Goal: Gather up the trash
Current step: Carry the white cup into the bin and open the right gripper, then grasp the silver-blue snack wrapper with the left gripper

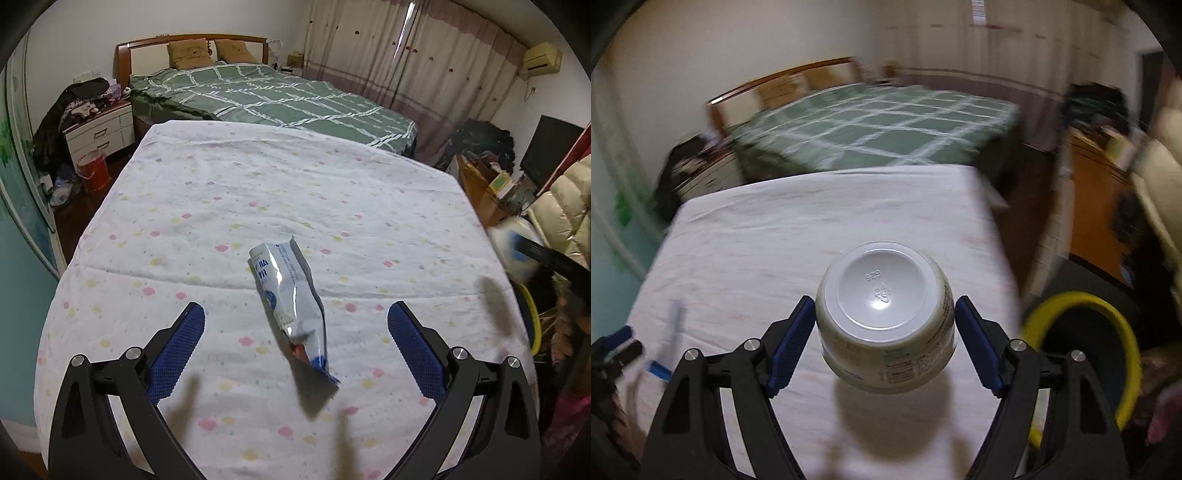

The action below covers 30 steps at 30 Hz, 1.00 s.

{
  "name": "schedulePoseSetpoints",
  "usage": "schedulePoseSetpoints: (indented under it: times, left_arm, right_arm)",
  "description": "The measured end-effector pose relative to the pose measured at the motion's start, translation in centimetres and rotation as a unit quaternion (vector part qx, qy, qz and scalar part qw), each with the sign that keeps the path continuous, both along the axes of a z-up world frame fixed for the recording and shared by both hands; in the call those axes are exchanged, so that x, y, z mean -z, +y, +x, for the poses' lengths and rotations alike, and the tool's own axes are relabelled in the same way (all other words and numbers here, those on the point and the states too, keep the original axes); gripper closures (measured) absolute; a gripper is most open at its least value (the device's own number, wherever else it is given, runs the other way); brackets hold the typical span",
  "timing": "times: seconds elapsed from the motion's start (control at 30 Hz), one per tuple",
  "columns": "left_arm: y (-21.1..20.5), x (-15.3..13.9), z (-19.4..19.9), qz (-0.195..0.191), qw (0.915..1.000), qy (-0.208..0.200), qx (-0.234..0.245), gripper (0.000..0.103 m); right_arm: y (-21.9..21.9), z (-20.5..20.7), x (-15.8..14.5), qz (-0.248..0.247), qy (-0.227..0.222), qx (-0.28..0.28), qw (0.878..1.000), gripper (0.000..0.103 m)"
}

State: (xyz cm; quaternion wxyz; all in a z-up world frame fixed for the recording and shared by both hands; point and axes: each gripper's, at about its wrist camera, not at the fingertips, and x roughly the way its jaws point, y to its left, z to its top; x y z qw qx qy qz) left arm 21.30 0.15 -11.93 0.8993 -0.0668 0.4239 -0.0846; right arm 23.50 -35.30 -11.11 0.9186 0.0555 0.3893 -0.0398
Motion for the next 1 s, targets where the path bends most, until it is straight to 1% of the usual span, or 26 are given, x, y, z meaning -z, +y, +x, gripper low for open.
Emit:
schedulePoseSetpoints:
  times: [0.1, 0.23, 0.33, 0.5, 0.57, 0.67, 0.7, 0.73, 0.8, 0.83, 0.9, 0.93, 1.0]
  left_arm:
    - [-0.5, 0.7, 1.1, 0.006, 0.9999, 0.010, -0.001, 0.005]
    - [-1.2, 1.6, 2.3, 0.018, 0.9996, 0.022, -0.003, 0.005]
    - [-2.0, 2.2, 3.1, 0.029, 0.9991, 0.031, -0.003, 0.005]
    - [-3.0, 3.4, 4.3, 0.040, 0.9981, 0.047, -0.001, 0.005]
    - [-3.2, 3.6, 4.5, 0.046, 0.9976, 0.051, -0.001, 0.005]
    - [-3.6, 4.0, 4.7, 0.053, 0.9971, 0.055, -0.001, 0.005]
    - [-3.7, 4.2, 4.9, 0.056, 0.9969, 0.055, -0.002, 0.007]
    - [-3.8, 4.2, 4.9, 0.059, 0.9968, 0.054, -0.004, 0.009]
    - [-3.9, 4.2, 5.1, 0.075, 0.9958, 0.051, -0.011, 0.017]
    - [-3.9, 4.2, 5.2, 0.081, 0.9953, 0.051, -0.013, 0.019]
    - [-4.0, 4.2, 5.6, 0.090, 0.9945, 0.051, -0.017, 0.032]
    - [-3.8, 4.1, 5.6, 0.093, 0.9941, 0.051, -0.018, 0.035]
    - [-3.6, 4.0, 5.7, 0.102, 0.9933, 0.051, -0.018, 0.052]
  right_arm:
    - [-6.5, -2.4, 1.5, 0.006, 0.015, 0.070, 0.997, 0.029]
    - [-12.4, -4.0, 4.3, 0.013, 0.042, 0.132, 0.990, 0.029]
    - [-15.5, -4.2, 6.6, 0.021, 0.063, 0.162, 0.985, 0.029]
    - [-18.4, -4.5, 9.4, 0.033, 0.084, 0.190, 0.978, 0.028]
    - [-18.7, -4.8, 9.6, 0.037, 0.079, 0.191, 0.978, 0.023]
    - [-18.5, -5.3, 9.3, 0.033, 0.070, 0.191, 0.978, 0.023]
    - [-18.4, -5.6, 9.2, 0.030, 0.067, 0.190, 0.979, 0.023]
    - [-18.0, -5.6, 8.9, 0.028, 0.066, 0.190, 0.979, 0.023]
    - [-17.8, -5.9, 8.5, 0.024, 0.061, 0.187, 0.980, 0.022]
    - [-17.5, -6.0, 8.4, 0.022, 0.058, 0.185, 0.981, 0.022]
    - [-17.2, -6.3, 8.2, 0.022, 0.054, 0.181, 0.982, 0.022]
    - [-17.1, -6.5, 8.1, 0.022, 0.052, 0.179, 0.982, 0.022]
    - [-16.7, -6.8, 7.8, 0.025, 0.048, 0.172, 0.984, 0.022]
